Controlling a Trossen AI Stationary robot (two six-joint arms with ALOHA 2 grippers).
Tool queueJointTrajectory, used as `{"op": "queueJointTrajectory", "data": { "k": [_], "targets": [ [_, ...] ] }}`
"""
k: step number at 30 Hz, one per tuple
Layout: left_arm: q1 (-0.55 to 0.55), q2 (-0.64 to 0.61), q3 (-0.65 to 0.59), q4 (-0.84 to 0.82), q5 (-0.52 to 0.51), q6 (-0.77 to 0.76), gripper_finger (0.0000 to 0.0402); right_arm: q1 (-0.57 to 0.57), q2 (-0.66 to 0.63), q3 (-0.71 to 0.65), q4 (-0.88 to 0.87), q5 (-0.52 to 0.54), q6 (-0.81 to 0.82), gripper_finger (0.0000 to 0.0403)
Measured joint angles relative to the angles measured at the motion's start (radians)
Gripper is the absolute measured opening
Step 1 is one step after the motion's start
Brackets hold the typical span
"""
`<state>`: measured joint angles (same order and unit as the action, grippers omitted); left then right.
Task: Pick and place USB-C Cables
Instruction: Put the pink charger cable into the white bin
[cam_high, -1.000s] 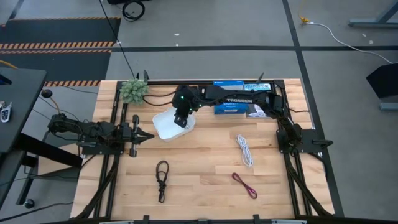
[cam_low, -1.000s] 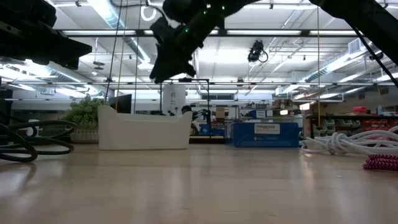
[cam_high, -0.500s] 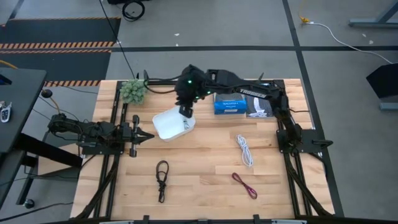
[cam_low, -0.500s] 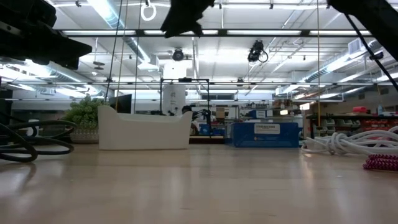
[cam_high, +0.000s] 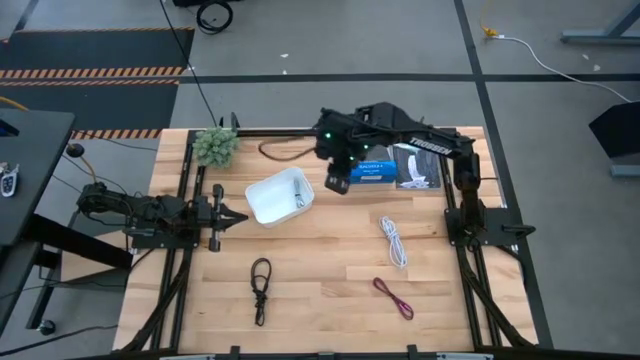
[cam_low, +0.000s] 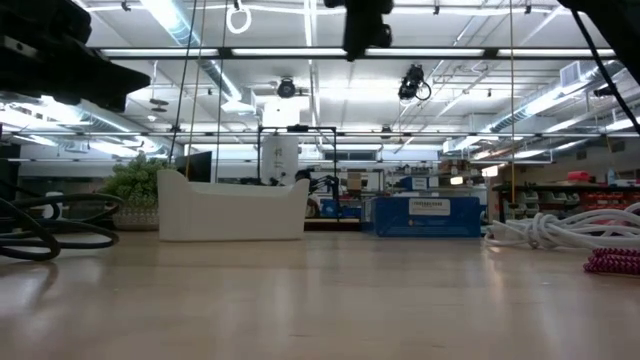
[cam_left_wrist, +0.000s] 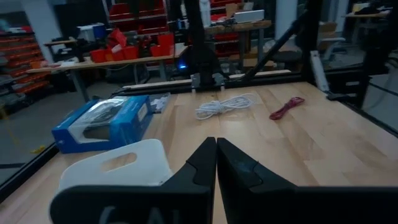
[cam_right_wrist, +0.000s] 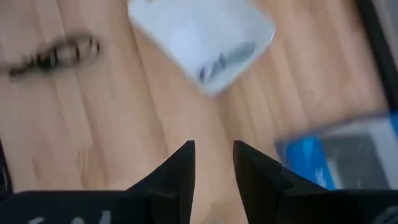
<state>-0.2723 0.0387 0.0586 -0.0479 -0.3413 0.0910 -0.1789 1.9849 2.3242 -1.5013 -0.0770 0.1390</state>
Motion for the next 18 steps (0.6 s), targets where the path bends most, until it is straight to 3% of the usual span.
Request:
{"op": "queueJointTrajectory", "data": {
  "k": [4, 8, 18],
  "targets": [
    [0.000, 0.000, -0.001, 0.027, -0.030, -0.058, 0.0020, 0.027, 0.003, -0.005, -0.070, -0.029, -0.008, 0.0114],
    [0.000, 0.000, -0.001, 0.127, -0.028, -0.079, 0.0020, 0.067, 0.002, -0.038, -0.066, -0.137, -0.023, 0.0115],
    [0.000, 0.000, -0.001, 0.212, -0.029, -0.154, 0.0020, 0.172, -0.004, -0.315, -0.067, -0.226, -0.065, 0.0114]
  ]
}}
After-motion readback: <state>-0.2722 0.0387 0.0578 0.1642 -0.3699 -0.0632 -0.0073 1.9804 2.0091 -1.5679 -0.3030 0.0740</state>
